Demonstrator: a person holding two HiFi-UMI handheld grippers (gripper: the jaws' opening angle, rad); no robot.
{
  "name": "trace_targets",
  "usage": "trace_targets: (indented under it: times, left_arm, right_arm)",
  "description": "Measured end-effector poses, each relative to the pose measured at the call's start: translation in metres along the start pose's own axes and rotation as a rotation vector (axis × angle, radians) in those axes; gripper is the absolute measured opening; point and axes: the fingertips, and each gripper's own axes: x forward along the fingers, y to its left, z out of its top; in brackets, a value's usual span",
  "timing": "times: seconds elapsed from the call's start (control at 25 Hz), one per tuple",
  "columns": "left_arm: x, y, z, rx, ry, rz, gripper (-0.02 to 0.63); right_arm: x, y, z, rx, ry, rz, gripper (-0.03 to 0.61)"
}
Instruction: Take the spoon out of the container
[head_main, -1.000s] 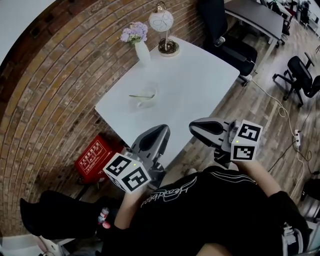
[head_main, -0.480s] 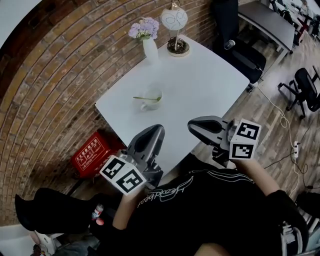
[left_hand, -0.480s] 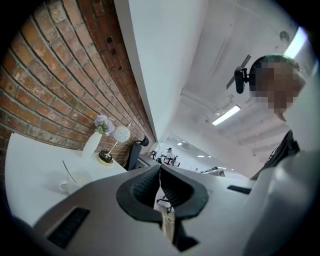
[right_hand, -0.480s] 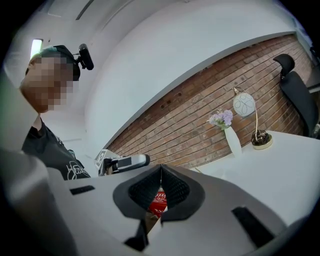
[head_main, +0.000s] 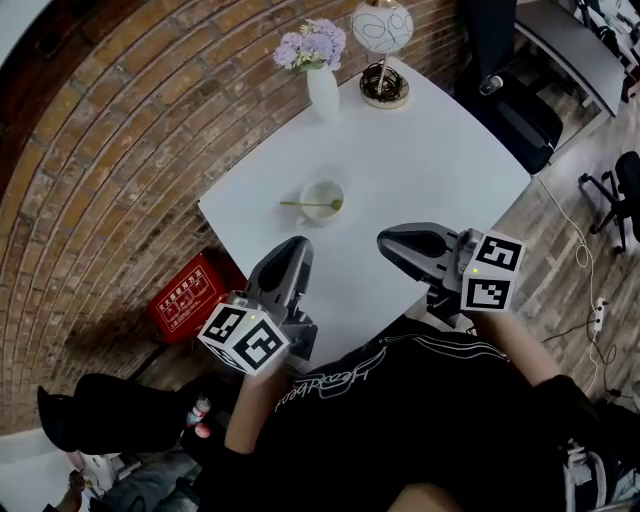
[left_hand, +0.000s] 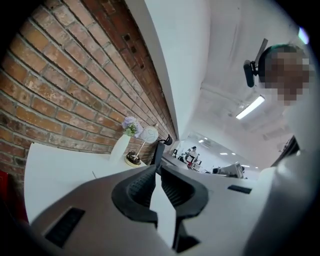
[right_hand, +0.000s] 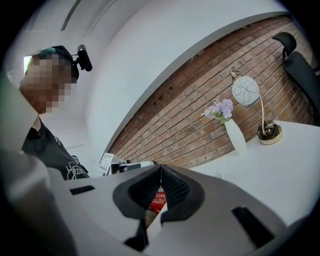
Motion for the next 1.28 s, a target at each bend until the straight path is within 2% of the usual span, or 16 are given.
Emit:
trace_targets:
  times: [0.32, 0.56, 0.72, 0.96, 1.28]
  left_arm:
    - [0.027, 0.059, -0.006, -0.035, 0.041, 0.117, 0.118]
    - [0.041, 0.104, -0.019, -0.052, 0.081, 0.235, 0.158]
    - [0.051, 0.132, -0.031, -0.058, 0.127, 0.306, 0.164]
    - [0.064, 0.164, -0.05, -0.11, 0.161, 0.368, 0.164]
    - [0.08, 0.181, -0.057, -0.158, 0.166, 0.386, 0.16]
  right_arm:
    - [0.016, -0.038, -0.002, 0.052, 0.046, 0.014, -0.003]
    - [0.022, -0.063, -0.007, 0.087, 0.071, 0.007, -0.003]
    - [0.023, -0.078, -0.01, 0.101, 0.087, 0.002, -0.003]
    - [0.025, -0.096, -0.013, 0.129, 0.101, -0.007, -0.003]
    - [0.026, -0.112, -0.016, 0.149, 0.111, -0.014, -0.003]
